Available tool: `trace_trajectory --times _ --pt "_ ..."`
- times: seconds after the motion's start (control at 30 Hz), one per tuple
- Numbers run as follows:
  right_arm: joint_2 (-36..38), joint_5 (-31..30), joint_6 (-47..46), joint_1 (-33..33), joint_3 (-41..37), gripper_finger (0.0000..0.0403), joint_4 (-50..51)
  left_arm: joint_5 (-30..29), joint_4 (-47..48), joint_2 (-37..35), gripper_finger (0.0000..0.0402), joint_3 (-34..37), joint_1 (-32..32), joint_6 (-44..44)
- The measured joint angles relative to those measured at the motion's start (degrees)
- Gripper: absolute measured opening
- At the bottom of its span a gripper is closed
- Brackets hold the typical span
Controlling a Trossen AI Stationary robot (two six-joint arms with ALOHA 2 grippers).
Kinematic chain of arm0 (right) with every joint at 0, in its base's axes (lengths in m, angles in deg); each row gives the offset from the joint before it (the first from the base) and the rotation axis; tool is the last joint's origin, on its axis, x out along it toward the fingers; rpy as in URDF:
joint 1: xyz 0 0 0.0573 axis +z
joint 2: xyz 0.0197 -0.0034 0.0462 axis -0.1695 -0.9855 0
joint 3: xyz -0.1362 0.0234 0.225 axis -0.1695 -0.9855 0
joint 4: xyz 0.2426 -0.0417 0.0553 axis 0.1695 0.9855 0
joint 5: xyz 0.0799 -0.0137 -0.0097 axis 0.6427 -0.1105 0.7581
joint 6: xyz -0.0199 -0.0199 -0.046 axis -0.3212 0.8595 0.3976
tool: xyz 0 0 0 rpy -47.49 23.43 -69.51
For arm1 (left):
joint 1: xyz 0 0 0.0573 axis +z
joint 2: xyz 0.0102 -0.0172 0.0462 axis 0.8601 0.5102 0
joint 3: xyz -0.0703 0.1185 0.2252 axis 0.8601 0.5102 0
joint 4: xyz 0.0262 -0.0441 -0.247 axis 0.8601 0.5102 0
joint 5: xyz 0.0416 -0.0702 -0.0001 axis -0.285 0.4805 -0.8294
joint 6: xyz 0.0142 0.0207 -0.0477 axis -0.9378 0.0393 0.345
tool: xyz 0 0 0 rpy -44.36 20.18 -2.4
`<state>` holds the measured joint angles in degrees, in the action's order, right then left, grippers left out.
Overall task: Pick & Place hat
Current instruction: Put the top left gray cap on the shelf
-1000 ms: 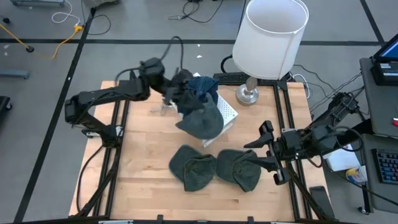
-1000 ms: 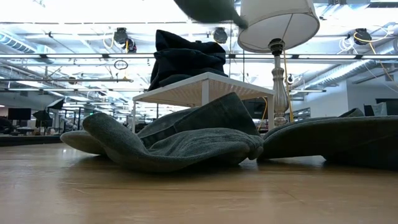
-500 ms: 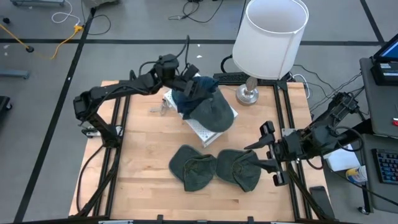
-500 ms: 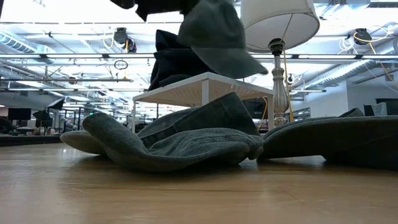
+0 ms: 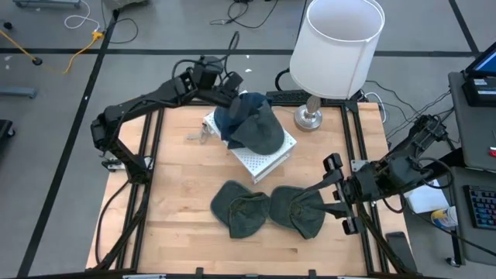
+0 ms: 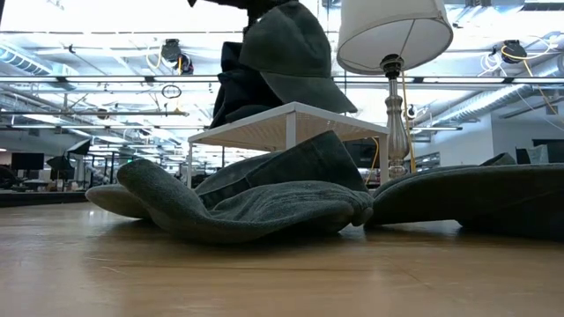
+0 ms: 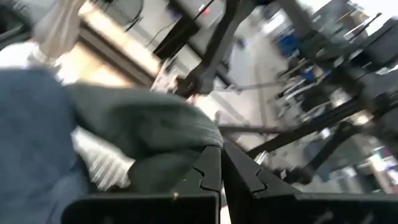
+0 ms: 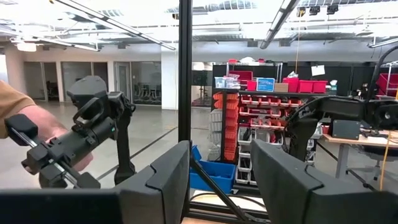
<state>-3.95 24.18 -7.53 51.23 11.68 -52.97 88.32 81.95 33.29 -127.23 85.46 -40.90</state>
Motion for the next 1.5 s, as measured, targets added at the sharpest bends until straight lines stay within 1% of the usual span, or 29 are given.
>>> trace_trajectory --times 0.07,0.2,0.33,0.47,0.67,0.8,0.93,1.03,1.27,1.33,1.4,1.5 --pt "0.0 -0.1 0.5 0.0 0.0 0.0165 0.0 -1.3 3.5 0.0 0.0000 -0.6 -0.4 -1.7" --pt "0.0 -0.1 2.5 0.0 0.0 0.0164 -0.1 -3.3 4.9 0.1 0.0000 -0.6 -1.4 -3.5" --pt "0.0 -0.1 2.6 0.0 0.0 0.0164 -0.1 -10.0 4.8 0.1 0.0000 -0.6 -2.7 -4.6" --pt "0.0 -0.2 1.6 0.0 0.0 0.0164 -0.1 -13.6 5.6 0.1 0.0000 -0.6 -3.3 -5.3" --pt "0.0 -0.2 1.6 0.0 0.0 0.0164 -0.1 -24.1 12.2 0.1 0.0000 -0.6 -4.4 -8.0" --pt "0.0 -0.2 2.2 0.0 0.0 0.0164 -0.1 -27.7 13.0 0.1 0.0000 -0.6 -4.9 -9.4" --pt "0.0 -0.2 3.0 0.0 0.0 0.0164 -0.1 -32.9 13.7 0.1 0.0000 -0.6 -6.1 -10.9" --pt "0.0 -0.2 3.8 0.0 0.0 0.0164 -0.1 -35.1 14.3 0.3 0.0000 -0.6 -6.7 -12.2" --pt "0.0 -0.2 6.2 0.0 0.0 0.0164 0.0 -37.9 16.8 2.6 0.0000 -0.7 -7.9 -12.5" --pt "0.0 -0.2 6.8 0.0 0.0 0.0164 0.3 -39.4 17.9 3.1 0.0000 -0.5 -8.1 -12.7" --pt "0.0 -0.3 7.2 0.0 0.0 0.0164 0.4 -40.8 16.5 3.5 0.0000 -0.6 -8.6 -12.7" --pt "0.0 -0.4 7.2 0.0 0.0 0.0164 0.5 -43.2 18.2 3.6 0.0000 -0.6 -8.6 -12.7"
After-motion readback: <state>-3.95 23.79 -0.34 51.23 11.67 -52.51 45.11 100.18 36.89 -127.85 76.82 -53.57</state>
